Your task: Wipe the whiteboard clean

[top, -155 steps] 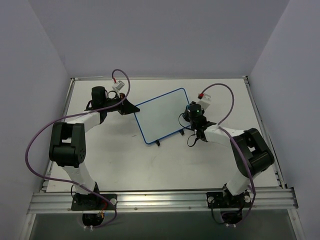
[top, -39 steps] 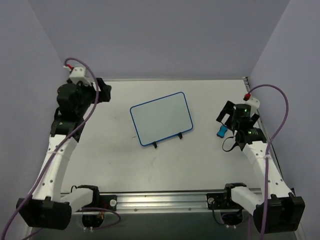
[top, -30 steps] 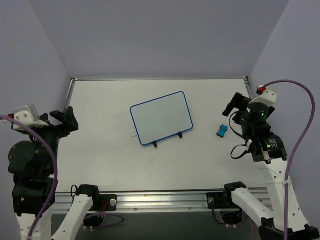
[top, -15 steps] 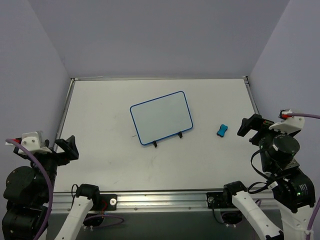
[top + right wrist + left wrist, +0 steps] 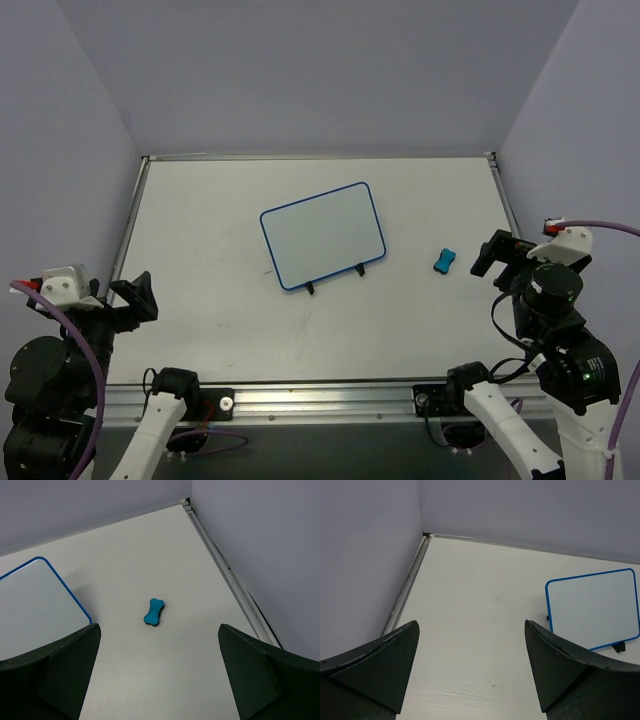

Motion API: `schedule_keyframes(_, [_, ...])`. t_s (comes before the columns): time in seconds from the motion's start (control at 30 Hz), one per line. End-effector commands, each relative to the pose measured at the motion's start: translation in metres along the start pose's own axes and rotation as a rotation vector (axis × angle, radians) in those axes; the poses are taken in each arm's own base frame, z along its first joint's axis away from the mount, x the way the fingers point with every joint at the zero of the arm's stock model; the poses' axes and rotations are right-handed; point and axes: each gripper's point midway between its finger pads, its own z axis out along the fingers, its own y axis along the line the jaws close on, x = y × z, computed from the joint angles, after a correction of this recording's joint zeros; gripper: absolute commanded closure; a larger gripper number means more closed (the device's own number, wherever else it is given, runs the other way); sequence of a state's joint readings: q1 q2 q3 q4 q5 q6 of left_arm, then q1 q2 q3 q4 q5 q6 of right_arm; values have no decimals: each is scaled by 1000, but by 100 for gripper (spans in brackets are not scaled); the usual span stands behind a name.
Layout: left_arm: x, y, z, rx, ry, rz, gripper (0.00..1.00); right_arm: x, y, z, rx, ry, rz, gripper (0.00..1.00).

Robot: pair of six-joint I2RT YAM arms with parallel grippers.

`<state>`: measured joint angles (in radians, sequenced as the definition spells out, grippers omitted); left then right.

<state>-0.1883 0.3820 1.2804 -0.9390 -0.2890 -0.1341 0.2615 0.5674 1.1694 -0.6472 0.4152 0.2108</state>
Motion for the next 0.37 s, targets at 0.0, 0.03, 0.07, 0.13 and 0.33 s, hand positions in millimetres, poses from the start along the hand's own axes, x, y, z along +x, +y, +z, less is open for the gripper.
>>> schedule_keyframes(0.0, [-7, -8, 7, 30, -10, 7, 6, -1, -2, 7, 27, -4, -16, 0])
schedule_keyframes(0.03, [-6, -7, 7, 26, -12, 12, 6, -1, -1, 7, 26, -8, -17, 0])
schedule_keyframes(0.07, [-7, -6, 10, 18, -13, 12, 6, -1, -1, 9, 25, -13, -17, 0])
schedule_keyframes(0.13, [-8, -8, 13, 17, -5, 5, 6, -2, 1, 10, 19, -18, -15, 0])
schedule_keyframes(0.33, [-15, -13, 10, 45, -24, -18, 6, -5, 7, 10, -11, -28, -13, 0])
